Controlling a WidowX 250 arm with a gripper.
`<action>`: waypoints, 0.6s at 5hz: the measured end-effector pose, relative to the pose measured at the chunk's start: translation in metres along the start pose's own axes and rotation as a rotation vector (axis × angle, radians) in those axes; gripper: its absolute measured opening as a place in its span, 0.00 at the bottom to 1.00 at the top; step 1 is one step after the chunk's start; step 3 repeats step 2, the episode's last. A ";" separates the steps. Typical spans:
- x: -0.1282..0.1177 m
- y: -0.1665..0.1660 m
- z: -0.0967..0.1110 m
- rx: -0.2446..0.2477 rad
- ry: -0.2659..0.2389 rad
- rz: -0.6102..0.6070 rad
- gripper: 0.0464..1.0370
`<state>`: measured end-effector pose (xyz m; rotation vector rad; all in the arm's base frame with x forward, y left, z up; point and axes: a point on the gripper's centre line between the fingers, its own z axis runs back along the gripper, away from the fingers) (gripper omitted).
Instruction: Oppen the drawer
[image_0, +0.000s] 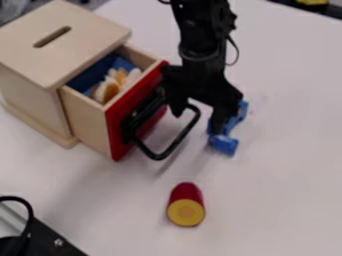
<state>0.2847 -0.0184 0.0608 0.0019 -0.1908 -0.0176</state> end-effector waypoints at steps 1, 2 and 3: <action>0.003 0.004 0.022 0.010 -0.050 0.014 0.96; 0.003 0.007 0.042 0.011 -0.102 0.030 0.96; 0.003 0.007 0.042 0.011 -0.102 0.030 0.96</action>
